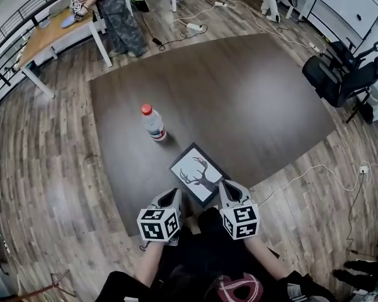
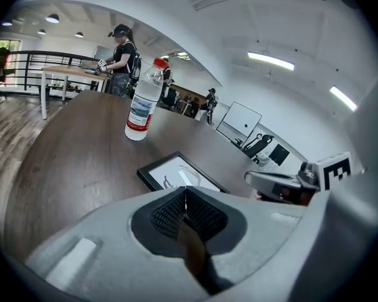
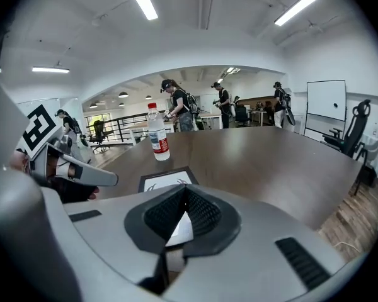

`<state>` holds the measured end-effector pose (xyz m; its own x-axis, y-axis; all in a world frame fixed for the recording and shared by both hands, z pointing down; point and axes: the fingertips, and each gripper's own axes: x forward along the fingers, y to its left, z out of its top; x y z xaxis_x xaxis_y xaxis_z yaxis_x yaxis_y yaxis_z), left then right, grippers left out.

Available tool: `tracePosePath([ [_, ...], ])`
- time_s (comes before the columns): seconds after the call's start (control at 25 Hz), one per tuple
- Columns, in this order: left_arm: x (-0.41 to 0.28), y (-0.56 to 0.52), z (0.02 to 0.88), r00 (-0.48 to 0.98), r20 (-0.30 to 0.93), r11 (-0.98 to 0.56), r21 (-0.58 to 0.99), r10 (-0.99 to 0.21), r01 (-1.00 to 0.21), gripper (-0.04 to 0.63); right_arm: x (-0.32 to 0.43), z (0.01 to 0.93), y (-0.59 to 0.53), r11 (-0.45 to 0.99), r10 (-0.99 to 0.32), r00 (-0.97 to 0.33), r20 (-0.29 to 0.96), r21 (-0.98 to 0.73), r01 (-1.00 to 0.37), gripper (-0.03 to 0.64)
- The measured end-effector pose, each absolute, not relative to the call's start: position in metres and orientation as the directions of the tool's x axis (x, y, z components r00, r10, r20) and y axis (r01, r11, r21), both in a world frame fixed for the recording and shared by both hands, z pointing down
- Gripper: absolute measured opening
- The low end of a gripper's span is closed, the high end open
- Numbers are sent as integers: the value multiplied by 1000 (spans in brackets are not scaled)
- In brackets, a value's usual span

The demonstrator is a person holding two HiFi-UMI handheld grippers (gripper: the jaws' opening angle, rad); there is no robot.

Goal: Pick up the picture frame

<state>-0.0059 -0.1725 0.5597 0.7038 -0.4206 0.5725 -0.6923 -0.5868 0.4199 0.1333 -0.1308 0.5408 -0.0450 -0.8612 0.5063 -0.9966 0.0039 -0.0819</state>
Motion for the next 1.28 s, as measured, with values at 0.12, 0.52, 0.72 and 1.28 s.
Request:
tracePosePath([
  [0.12, 3, -178, 562, 672, 584, -552, 407, -455, -728, 11, 141, 544, -145, 72, -850, -103, 516, -80, -994, 6],
  [0.52, 23, -184, 567, 550, 626, -431, 350, -553, -832, 11, 160, 560, -179, 267, -784, -256, 566, -65, -962, 6],
  [0.72, 22, -183, 577, 498, 655, -347, 357, -569, -867, 12, 158, 578, -191, 340, -726, -324, 607, -94, -936, 60],
  [1.28, 24, -187, 602, 390, 727, -61, 434, -565, -899, 144, 155, 602, -216, 466, -634, -398, 663, -83, -881, 117],
])
